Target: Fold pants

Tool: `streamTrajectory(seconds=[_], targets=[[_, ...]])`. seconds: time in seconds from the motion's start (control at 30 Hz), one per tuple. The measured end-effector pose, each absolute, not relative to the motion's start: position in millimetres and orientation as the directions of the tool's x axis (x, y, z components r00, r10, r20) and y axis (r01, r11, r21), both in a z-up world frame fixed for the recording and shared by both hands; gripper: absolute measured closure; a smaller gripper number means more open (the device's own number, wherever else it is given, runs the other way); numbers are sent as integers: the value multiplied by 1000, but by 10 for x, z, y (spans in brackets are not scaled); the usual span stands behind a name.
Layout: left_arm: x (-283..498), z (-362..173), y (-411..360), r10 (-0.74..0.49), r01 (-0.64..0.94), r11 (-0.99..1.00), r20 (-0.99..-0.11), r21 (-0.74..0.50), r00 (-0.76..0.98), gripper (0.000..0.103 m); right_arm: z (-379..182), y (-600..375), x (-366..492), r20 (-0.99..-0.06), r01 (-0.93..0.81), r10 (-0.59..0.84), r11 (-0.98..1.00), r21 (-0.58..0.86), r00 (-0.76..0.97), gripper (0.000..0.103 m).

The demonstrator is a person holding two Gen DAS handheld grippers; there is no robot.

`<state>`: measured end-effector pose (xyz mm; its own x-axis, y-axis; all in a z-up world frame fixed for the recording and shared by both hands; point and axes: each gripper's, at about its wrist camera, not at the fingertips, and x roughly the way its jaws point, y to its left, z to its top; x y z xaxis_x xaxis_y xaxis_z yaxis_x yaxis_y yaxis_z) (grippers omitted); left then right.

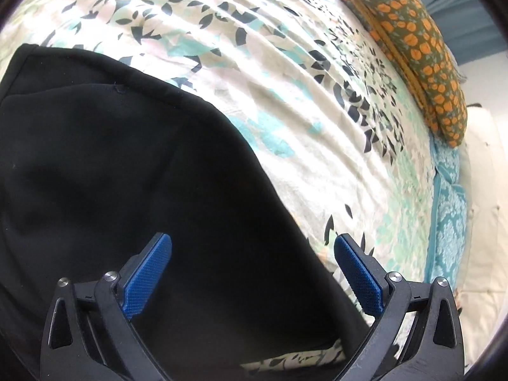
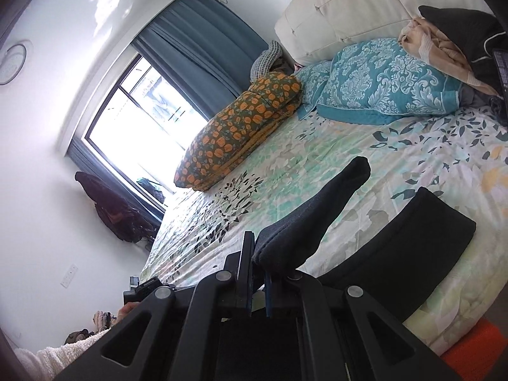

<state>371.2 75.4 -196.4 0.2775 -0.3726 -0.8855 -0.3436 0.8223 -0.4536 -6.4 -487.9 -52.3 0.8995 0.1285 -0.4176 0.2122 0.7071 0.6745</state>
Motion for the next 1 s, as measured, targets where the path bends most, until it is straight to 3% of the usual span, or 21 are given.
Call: streamTrajectory(seconds=[0.1,0.17,0.23,0.27,0.43,0.67,0.77,0.93,1.0], targets=[[3802,-2045,774,-364,-379,812,-893,-444,266,1,-566,-4916,-150,-433,213,147,706,676,889,97],[3837,-2056,780,-348,-390,815,-901,-428,259,9,-603,-4949,-199,-440,213,162,698,684,883,98],[3852,-2096,802,-362,-399,812,-903,-427,230,84,-629,-5004,-255,-440,215,170,684,697,882,98],[3854,-2140,810,-410,-403,791,-888,-460,209,97,-638,-5033,-270,-440,216,174,678,703,881,98],[3762,-1803,841,-407,-382,782,-867,-493,286,100,-714,-5197,-12,-470,241,175,677,696,865,98],[2784,-585,1210,-420,-145,781,-682,-608,599,100,-524,-5628,532,-403,189,217,628,755,889,98],[2035,-843,1292,-398,-132,816,-713,-562,578,98,-944,-5774,430,-473,287,218,562,776,853,98],[1331,-1793,1124,-326,-197,881,-855,-429,403,100,-2027,-5775,279,-754,538,184,597,595,630,98],[1251,-1911,1064,-304,-214,889,-870,-406,387,100,-2197,-5829,211,-772,591,199,537,601,604,98]])
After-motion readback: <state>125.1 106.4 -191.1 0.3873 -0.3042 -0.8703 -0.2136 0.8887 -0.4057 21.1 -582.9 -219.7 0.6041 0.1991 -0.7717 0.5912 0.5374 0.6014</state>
